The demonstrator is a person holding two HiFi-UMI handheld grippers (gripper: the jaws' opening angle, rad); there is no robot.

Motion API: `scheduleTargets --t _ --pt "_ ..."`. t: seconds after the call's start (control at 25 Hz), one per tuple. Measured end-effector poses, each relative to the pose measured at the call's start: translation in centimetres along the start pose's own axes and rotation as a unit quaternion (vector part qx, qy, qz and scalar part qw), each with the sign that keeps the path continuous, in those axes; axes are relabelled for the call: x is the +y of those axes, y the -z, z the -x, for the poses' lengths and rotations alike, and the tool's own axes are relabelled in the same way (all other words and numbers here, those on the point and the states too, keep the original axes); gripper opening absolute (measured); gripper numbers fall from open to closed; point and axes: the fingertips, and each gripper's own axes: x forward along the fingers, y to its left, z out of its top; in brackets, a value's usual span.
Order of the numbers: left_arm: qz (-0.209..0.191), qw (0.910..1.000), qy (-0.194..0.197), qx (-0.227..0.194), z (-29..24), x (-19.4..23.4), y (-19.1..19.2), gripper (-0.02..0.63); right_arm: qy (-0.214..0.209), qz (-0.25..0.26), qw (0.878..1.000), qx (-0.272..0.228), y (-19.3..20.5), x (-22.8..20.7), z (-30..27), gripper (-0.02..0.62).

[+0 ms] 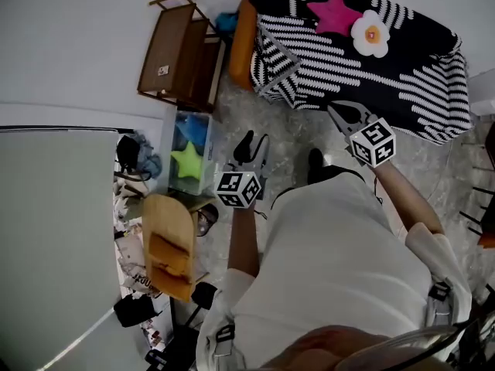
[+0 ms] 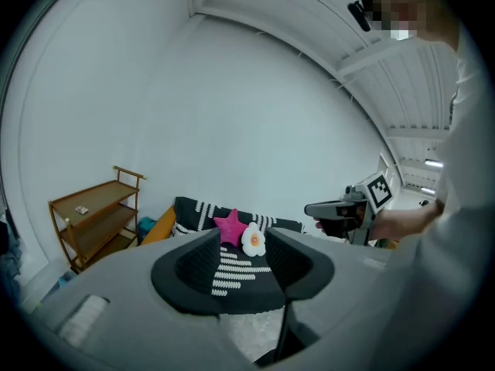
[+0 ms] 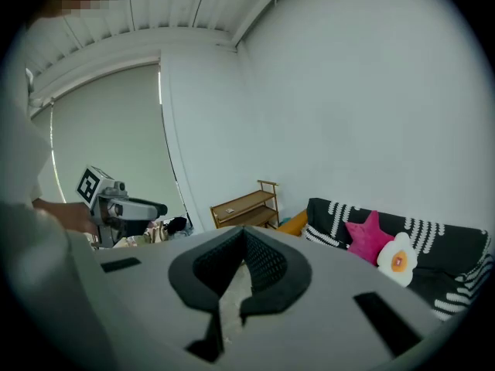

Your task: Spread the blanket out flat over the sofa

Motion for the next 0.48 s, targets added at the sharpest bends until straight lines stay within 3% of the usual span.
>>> scheduleTargets --t 0.48 --pt "0.003 0.9995 -0.021 0.024 -7.8 2.2 -2.4 0.186 -0.016 -0.019 1.000 0.016 -1.8 -7.1 -5.3 0.005"
